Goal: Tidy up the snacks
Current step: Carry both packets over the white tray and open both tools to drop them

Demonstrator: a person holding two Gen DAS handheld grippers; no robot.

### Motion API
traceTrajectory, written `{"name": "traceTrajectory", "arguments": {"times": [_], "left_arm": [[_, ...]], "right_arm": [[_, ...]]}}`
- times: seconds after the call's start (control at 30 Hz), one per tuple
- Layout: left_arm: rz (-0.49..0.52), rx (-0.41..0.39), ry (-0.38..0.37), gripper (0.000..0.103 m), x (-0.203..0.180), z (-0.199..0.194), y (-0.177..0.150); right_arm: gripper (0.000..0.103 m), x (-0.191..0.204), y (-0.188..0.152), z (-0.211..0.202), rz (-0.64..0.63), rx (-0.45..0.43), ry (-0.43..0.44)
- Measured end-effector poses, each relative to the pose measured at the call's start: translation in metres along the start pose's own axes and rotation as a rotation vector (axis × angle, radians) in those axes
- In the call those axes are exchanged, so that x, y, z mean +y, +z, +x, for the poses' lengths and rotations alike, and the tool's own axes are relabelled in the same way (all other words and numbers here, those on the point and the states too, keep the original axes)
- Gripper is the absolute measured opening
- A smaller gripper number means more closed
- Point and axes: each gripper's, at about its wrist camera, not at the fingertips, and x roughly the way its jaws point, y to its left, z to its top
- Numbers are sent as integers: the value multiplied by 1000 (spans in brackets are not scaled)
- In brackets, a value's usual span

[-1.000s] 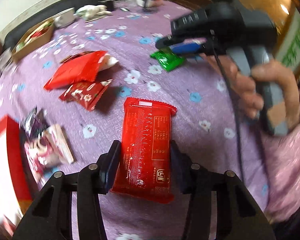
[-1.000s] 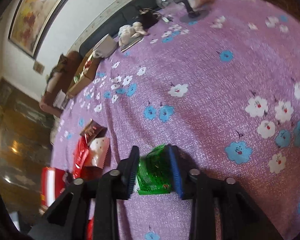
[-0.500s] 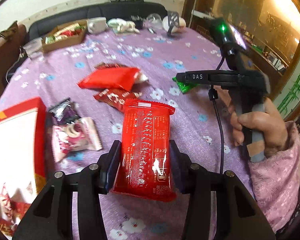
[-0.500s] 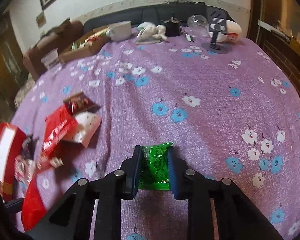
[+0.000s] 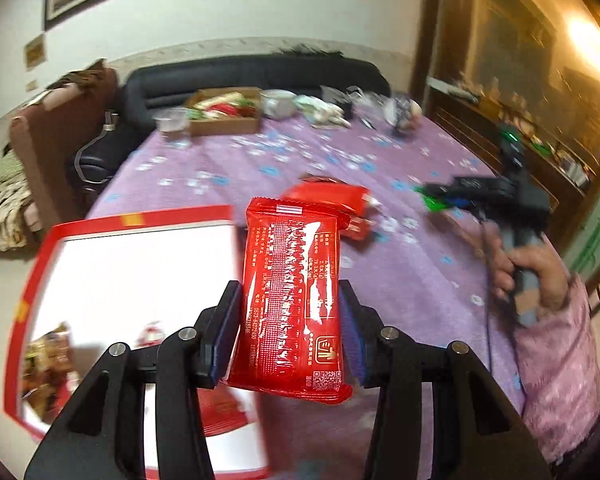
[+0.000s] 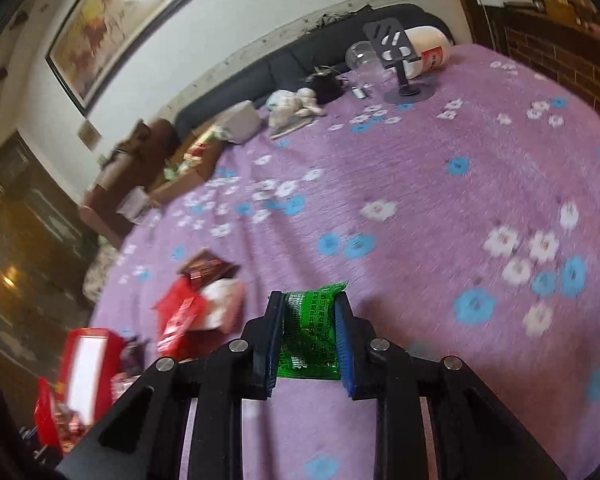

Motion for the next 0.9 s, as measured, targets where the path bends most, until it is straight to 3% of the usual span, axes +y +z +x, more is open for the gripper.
{"name": "traceTrajectory", "arguments": {"times": [0.2,0.5,0.73,0.9], "left_arm": [[-70,-35,71,45,47,-17,-16],[-138,-36,143,45,91,-31,-44],[-190,-26,185,45,116,-32,-57],[-212,-20,199,45,124,-30,-63]], "right_arm": [[24,52,-40,-7,-9,31,202],[24,185,-89,5,-199,142,372],[24,258,-131,16,-322,203,421],[24,277,-153,33,-345,263,422]]}}
